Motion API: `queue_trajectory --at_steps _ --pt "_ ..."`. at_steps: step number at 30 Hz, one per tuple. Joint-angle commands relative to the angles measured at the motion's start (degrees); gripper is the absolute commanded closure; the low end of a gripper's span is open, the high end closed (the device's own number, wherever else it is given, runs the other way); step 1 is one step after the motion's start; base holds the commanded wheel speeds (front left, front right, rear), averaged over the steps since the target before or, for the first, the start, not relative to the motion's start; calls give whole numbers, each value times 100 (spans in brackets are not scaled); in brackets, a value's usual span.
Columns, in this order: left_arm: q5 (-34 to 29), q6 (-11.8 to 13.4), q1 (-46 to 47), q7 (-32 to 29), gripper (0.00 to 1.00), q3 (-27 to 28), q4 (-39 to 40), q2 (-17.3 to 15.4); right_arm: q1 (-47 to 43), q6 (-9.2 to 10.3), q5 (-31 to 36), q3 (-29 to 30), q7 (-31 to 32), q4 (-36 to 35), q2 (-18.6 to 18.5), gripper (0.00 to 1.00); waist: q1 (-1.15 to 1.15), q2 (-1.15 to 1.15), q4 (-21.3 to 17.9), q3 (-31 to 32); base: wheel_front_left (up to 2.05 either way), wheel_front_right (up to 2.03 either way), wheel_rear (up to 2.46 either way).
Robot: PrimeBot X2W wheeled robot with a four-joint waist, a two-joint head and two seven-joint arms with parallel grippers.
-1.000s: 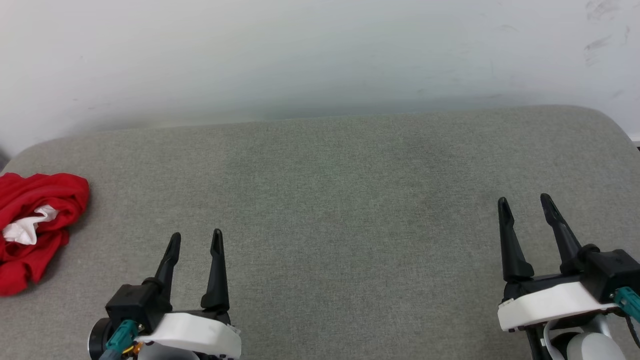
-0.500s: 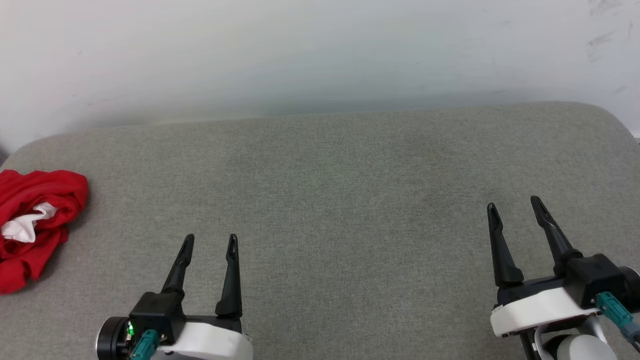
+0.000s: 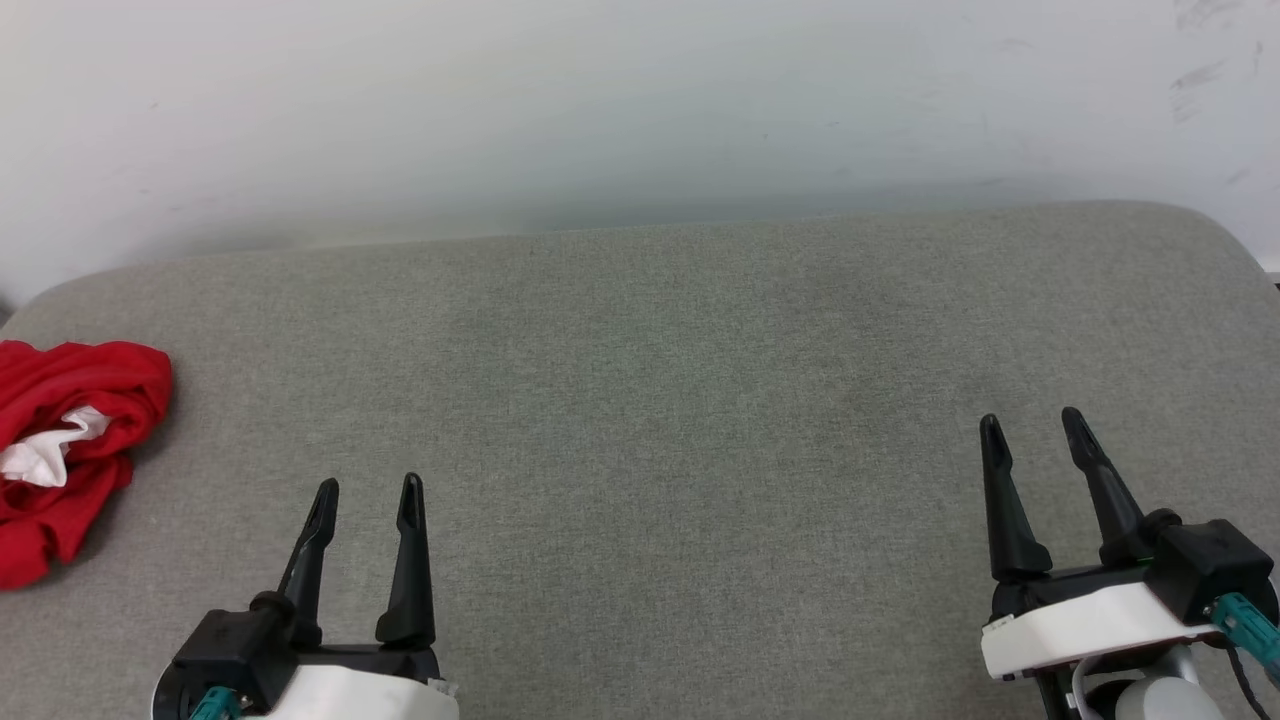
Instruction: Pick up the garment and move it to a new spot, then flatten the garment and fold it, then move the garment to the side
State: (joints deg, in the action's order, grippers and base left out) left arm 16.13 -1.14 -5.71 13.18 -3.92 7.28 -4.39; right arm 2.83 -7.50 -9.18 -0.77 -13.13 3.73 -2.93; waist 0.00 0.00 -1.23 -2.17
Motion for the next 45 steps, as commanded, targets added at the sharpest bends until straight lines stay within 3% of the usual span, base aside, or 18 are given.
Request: queue_trajectory --at_steps 1,9,15,30,38,45 --pt "-117 -97 -75 42 0 55 -15 46 -2 2 74 -29 -56 -11 7 0 0 0 -6 -4 0 0 0" --pt "-748 -454 -100 149 0 197 -287 148 7 2 446 -38 -161 0 8 0 0 0 -38 -31 0 0 0" --pt "-908 -484 -138 214 0 155 -330 154 -40 2 705 -72 -213 6 8 0 0 0 -33 -35 0 0 0" --pt "-818 -501 -116 217 0 172 -352 155 -54 2 588 -80 -210 31 9 0 0 0 4 -37 0 0 0" --pt "-882 -530 -44 212 0 197 -358 154 -80 2 515 -128 -209 22 9 0 0 0 314 -55 0 0 0" --pt "-937 -558 -145 205 0 288 -351 155 -192 2 463 -256 -209 51 9 0 0 0 827 4 0 0 0"
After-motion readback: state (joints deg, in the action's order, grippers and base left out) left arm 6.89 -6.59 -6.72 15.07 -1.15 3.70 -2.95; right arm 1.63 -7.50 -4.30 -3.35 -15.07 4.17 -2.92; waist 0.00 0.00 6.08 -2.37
